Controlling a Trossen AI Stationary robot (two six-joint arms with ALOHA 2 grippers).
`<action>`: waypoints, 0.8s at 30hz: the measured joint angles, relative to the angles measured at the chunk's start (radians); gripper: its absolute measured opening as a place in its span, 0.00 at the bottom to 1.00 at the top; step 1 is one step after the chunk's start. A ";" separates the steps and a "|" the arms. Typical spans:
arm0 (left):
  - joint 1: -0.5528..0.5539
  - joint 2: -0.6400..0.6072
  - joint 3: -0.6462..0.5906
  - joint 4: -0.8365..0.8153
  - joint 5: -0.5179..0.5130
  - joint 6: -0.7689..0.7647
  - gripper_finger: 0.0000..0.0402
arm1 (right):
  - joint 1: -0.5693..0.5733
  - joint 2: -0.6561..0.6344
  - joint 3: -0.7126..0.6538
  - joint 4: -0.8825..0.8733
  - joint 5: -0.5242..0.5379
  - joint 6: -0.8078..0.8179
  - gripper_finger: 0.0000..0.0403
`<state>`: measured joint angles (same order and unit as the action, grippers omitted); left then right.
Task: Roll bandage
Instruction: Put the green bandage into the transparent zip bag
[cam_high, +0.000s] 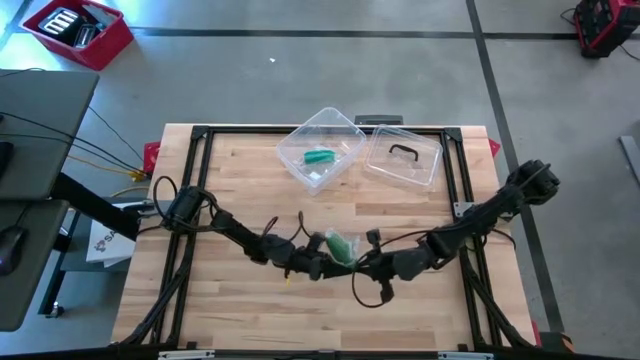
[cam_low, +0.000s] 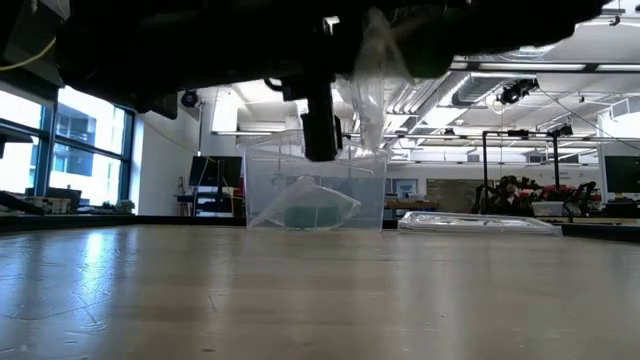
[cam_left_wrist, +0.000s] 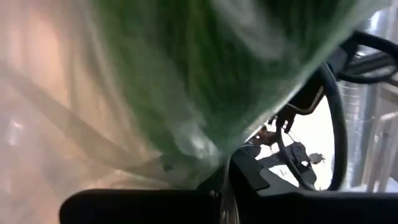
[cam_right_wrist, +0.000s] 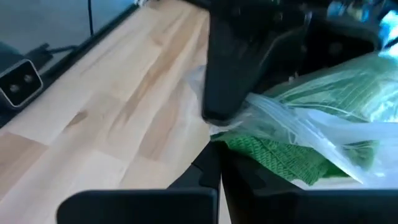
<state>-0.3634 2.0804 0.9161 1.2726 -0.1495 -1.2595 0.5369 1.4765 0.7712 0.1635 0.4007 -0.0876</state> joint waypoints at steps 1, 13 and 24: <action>0.000 0.000 -0.001 -0.013 0.000 -0.015 0.00 | -0.005 0.014 0.000 -0.002 -0.002 0.009 0.00; -0.006 -0.002 -0.001 -0.033 0.062 -0.110 0.00 | -0.015 0.065 -0.002 0.076 0.075 0.039 0.00; -0.014 0.000 0.001 -0.097 0.062 -0.102 0.00 | -0.025 0.054 -0.002 0.026 0.141 0.178 0.01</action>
<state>-0.3773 2.0804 0.9169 1.1760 -0.0880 -1.3611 0.5121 1.5303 0.7692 0.1900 0.5422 0.0903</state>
